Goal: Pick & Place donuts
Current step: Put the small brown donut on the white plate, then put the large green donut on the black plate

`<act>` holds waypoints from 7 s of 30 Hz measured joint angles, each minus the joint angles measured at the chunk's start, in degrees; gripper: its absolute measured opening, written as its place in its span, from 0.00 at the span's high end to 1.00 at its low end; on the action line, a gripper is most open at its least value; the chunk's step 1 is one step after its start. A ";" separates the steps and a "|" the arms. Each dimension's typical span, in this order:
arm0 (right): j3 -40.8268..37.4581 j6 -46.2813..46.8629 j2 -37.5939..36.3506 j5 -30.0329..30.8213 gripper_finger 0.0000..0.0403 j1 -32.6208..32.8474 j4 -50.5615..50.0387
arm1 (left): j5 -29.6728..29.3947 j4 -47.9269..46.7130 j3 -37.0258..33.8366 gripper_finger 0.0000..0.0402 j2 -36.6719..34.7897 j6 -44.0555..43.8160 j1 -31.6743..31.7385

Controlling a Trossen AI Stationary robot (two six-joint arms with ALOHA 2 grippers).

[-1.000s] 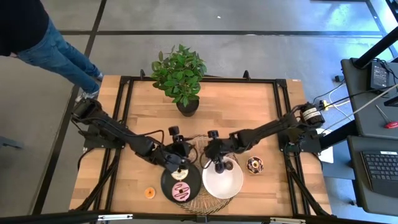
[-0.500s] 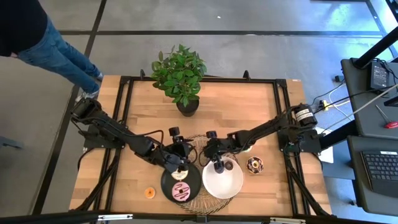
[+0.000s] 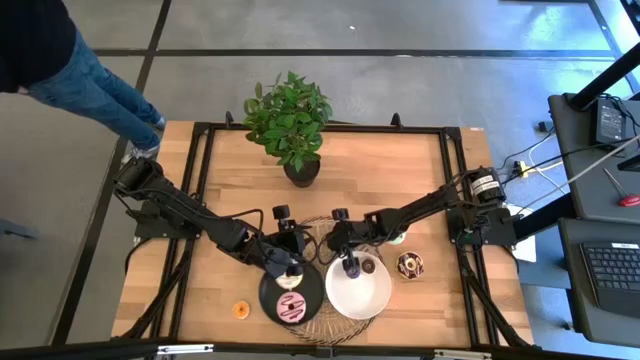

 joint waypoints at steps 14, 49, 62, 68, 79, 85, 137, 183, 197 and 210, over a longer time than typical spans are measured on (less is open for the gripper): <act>0.00 11.10 -15.21 -2.96 0.88 11.38 -13.97 | -0.03 0.02 0.02 0.68 0.02 0.04 0.60; -12.92 36.00 -14.55 7.56 0.89 25.55 -2.08 | 4.71 0.04 0.02 0.68 0.02 -1.49 1.95; -12.92 34.63 -14.55 6.91 0.68 25.53 -2.25 | 4.70 0.04 0.02 0.68 0.02 -1.46 1.95; -12.88 34.43 -14.57 3.13 0.63 25.51 -3.24 | 4.70 0.04 0.02 0.68 0.02 -1.46 1.95; -12.85 30.38 -19.10 5.97 0.62 25.00 -6.38 | 4.68 0.04 0.02 0.68 0.03 -1.46 1.95; -12.85 28.77 -21.05 6.49 0.62 24.79 -7.72 | 4.68 0.02 0.02 0.68 0.04 -1.42 1.95; -25.86 56.07 -38.40 8.37 0.38 0.63 -34.94 | 7.26 1.97 0.00 0.68 0.05 -1.31 1.88; -12.90 17.61 -30.51 26.84 0.92 0.66 -9.57 | 17.27 21.05 0.00 0.68 8.44 -16.20 14.78; -12.90 16.22 -30.53 23.06 0.90 0.68 -5.06 | 18.69 24.32 0.00 0.68 9.38 -16.31 15.19; -12.90 16.17 -30.55 23.08 0.90 0.66 -4.77 | 16.98 26.29 0.00 0.67 9.37 -14.13 15.30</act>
